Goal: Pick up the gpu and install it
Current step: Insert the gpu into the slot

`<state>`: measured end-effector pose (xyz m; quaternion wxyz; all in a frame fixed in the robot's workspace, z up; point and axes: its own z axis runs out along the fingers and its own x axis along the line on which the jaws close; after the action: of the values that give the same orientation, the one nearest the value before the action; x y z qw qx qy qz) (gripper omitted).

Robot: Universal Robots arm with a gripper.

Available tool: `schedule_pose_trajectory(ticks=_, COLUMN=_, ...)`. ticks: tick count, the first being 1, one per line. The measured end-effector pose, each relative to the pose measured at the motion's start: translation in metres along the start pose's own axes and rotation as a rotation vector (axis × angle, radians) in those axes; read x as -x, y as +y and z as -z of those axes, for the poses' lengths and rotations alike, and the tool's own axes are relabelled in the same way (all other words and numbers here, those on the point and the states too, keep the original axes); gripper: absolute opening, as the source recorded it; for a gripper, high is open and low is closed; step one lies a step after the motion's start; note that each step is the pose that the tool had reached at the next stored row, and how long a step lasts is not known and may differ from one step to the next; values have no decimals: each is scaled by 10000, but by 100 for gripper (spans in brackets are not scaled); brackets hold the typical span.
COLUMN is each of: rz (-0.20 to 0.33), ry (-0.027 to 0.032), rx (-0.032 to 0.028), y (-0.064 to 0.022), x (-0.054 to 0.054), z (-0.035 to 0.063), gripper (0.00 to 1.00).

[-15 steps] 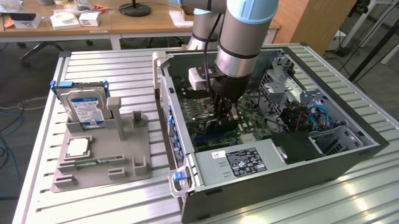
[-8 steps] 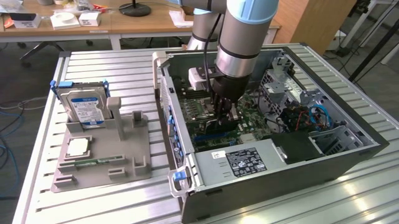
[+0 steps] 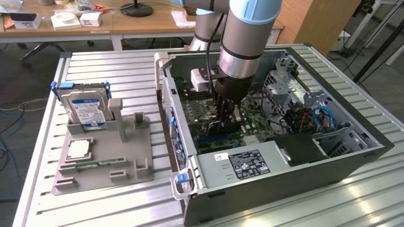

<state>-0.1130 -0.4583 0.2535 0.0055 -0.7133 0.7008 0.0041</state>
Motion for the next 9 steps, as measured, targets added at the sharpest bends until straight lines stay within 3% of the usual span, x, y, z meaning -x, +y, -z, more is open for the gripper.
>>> schedule_pose_trajectory(ticks=9, rz=0, ry=-2, rx=-1, y=0, x=0, z=-8, gripper=27)
